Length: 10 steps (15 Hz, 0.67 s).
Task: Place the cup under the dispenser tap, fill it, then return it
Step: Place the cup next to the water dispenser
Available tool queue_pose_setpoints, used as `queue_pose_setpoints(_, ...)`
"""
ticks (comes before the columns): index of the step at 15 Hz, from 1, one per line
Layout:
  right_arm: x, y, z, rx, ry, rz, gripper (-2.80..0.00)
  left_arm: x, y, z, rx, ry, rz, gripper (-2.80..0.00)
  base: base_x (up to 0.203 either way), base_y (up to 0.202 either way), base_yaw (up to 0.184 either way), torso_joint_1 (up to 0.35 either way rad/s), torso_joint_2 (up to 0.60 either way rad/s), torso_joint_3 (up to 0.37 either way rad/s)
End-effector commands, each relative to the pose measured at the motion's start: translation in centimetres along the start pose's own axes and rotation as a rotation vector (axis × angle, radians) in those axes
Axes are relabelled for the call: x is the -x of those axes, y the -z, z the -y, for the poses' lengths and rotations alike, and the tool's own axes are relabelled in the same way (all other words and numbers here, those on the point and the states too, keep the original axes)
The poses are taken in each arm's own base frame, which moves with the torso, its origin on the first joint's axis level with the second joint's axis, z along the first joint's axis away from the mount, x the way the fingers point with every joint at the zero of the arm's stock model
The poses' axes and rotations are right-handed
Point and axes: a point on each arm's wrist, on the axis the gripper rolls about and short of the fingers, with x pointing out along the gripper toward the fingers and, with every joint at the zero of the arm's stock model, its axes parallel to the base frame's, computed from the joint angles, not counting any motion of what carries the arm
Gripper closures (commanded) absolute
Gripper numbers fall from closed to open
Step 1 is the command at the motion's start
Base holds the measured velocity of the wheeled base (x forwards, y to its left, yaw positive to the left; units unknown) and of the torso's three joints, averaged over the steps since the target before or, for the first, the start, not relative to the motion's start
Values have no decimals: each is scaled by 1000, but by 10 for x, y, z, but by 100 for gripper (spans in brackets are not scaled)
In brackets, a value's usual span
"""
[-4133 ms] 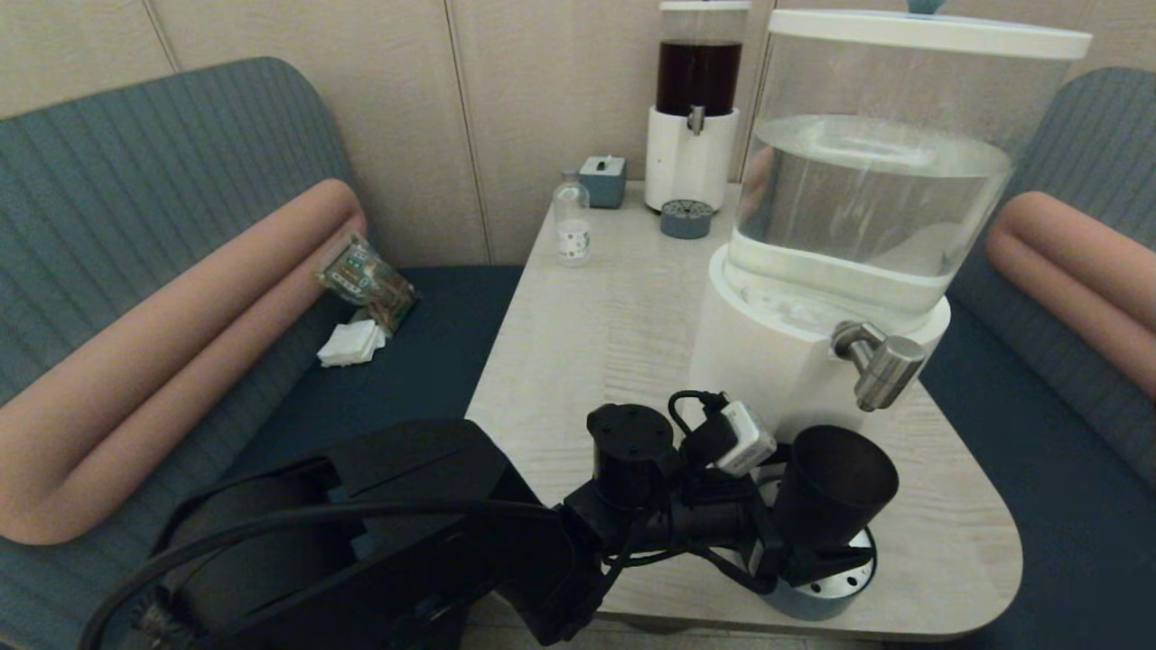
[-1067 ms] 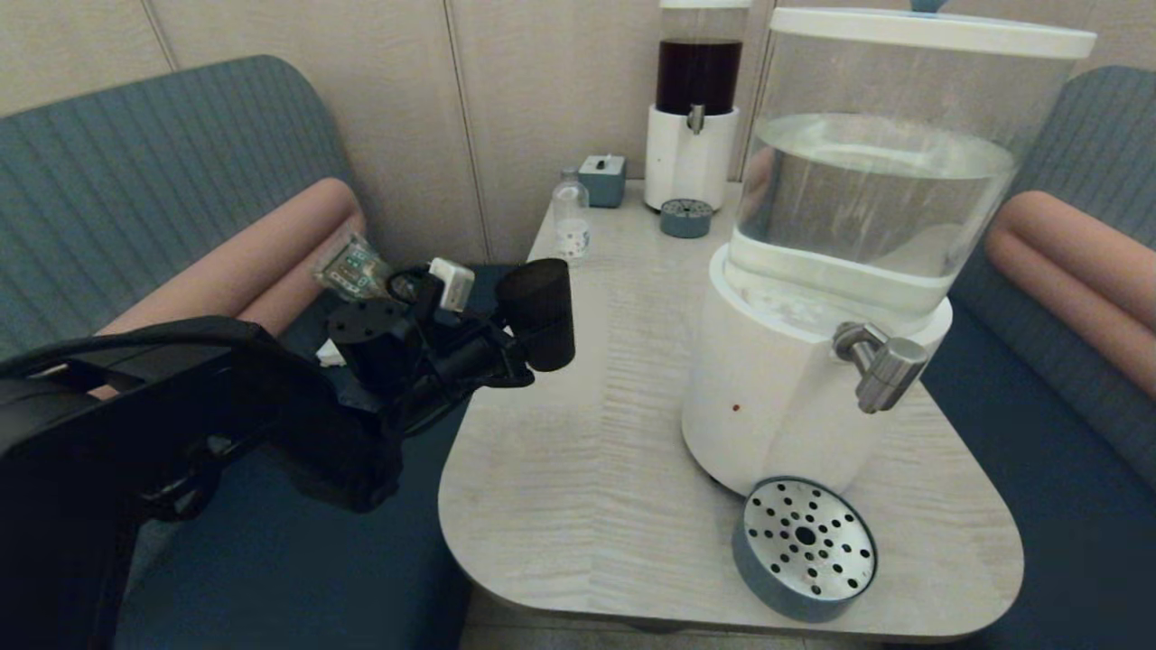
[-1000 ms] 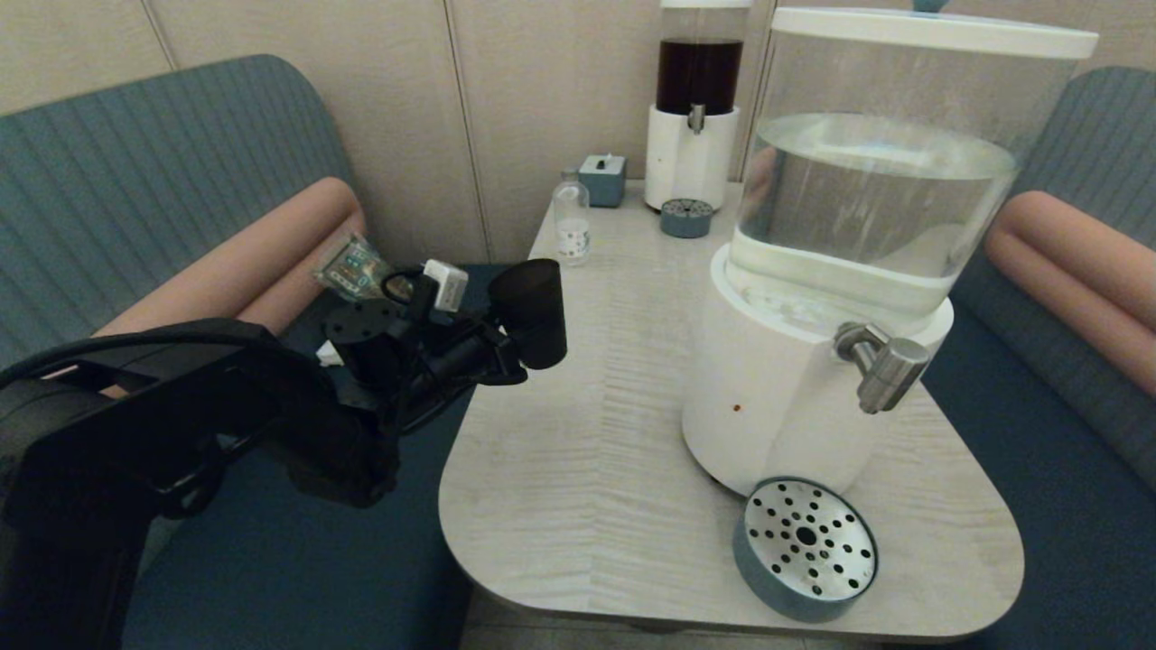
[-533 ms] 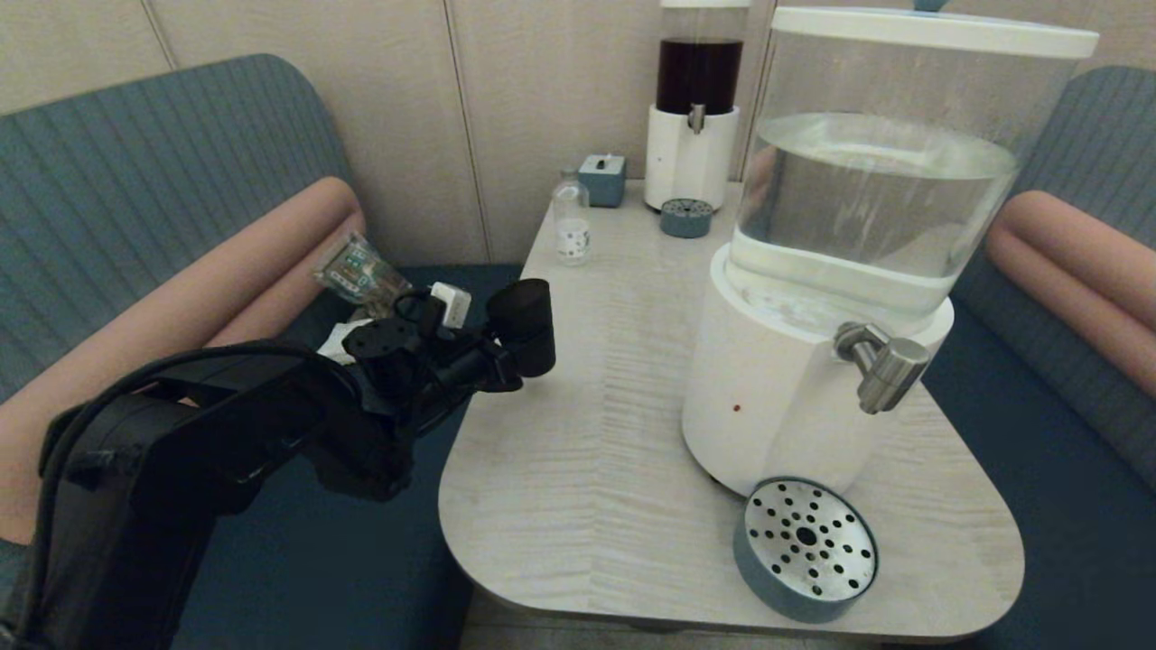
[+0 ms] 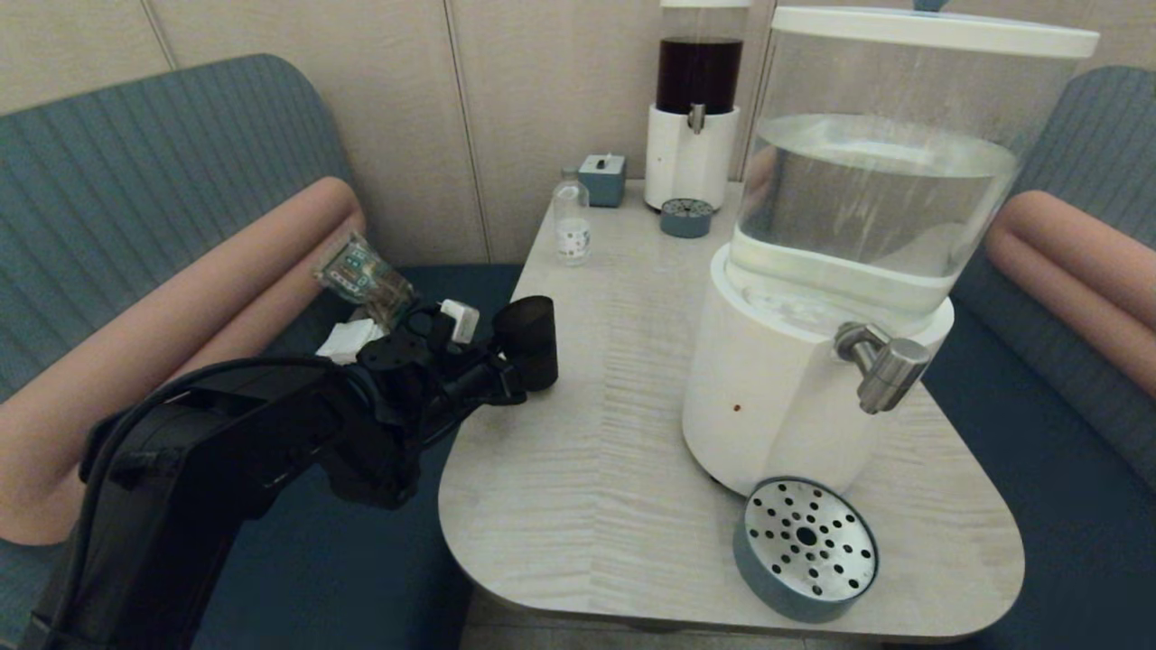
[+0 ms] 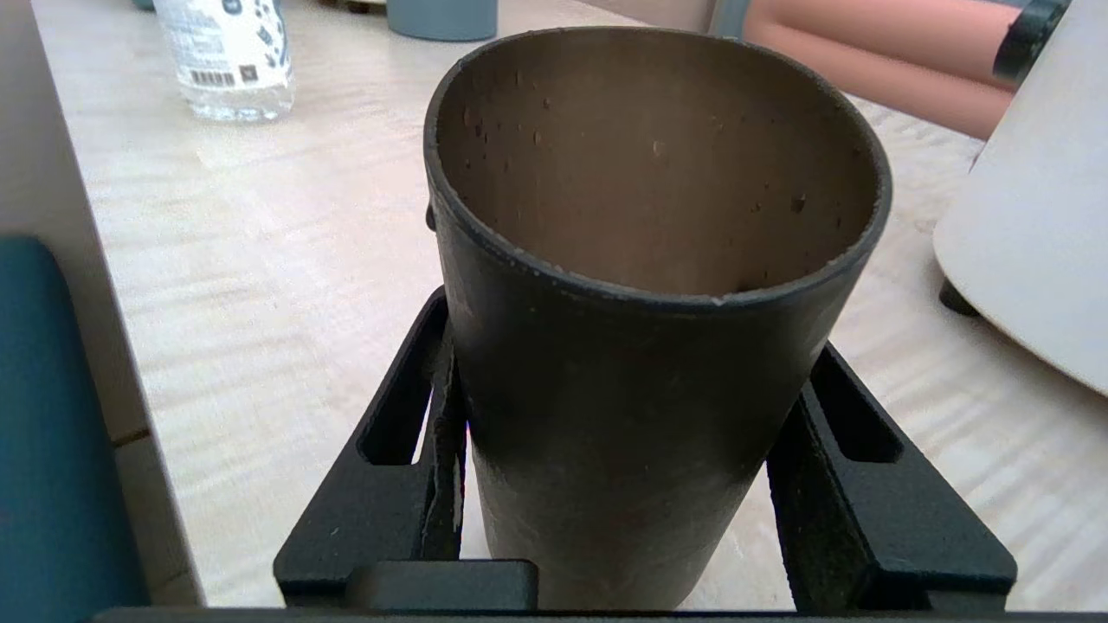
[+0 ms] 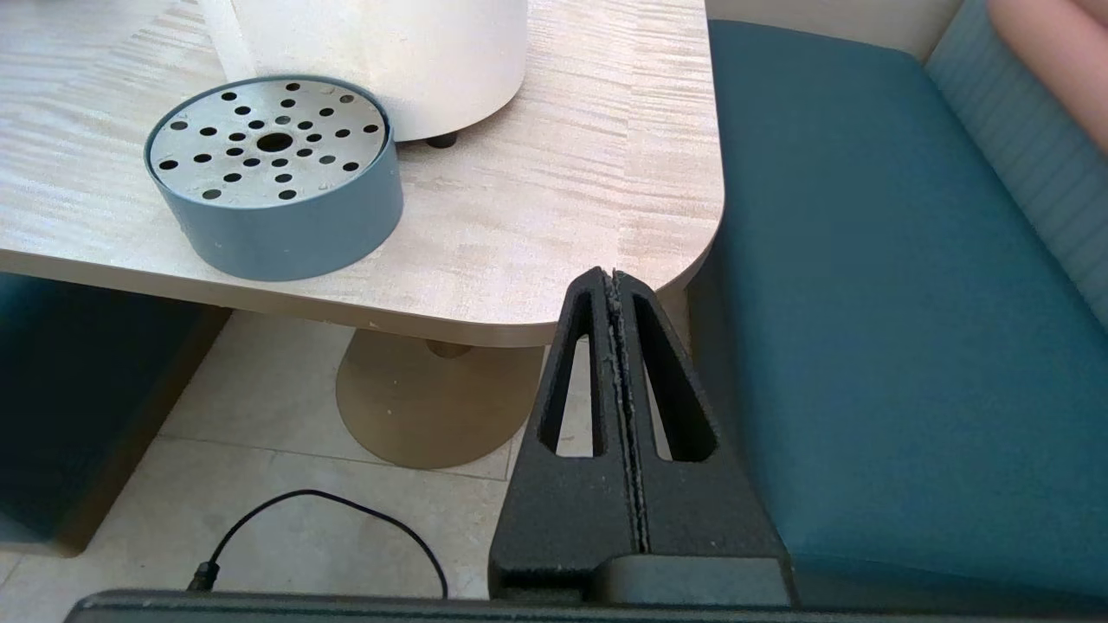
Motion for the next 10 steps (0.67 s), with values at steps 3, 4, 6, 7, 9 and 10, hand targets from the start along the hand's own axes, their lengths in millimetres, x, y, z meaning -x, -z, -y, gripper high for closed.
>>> queue_pose_setpoints(3,0,0,0,1,0,-1,0,0,7,0,2,4,-2,0,0,0,0,0,0,0)
queue_pose_setpoints(4,0,0,0,0,0,-1,0,0,7,0,2,4,-2,0,0,0,0,0,0,0)
queue_pose_setpoints(6,0,0,0,1,0,-1,0,0,7,0,3,4,-1,0,0,0,0,0,0,0)
queue_pose_setpoints(7,0,0,0,1,0,-1,0,0,7,0,1,4,-1,0,0,0,0,0,0,0)
queue_pose_setpoints(9,0,0,0,1,0,-1,0,0,7,0,1,4,-1,0,0,0,0,0,0,0)
queue_pose_setpoints(10,0,0,0,1,0,-1,0,0,8,0,3,4,-2,0,0,0,0,0,0,0)
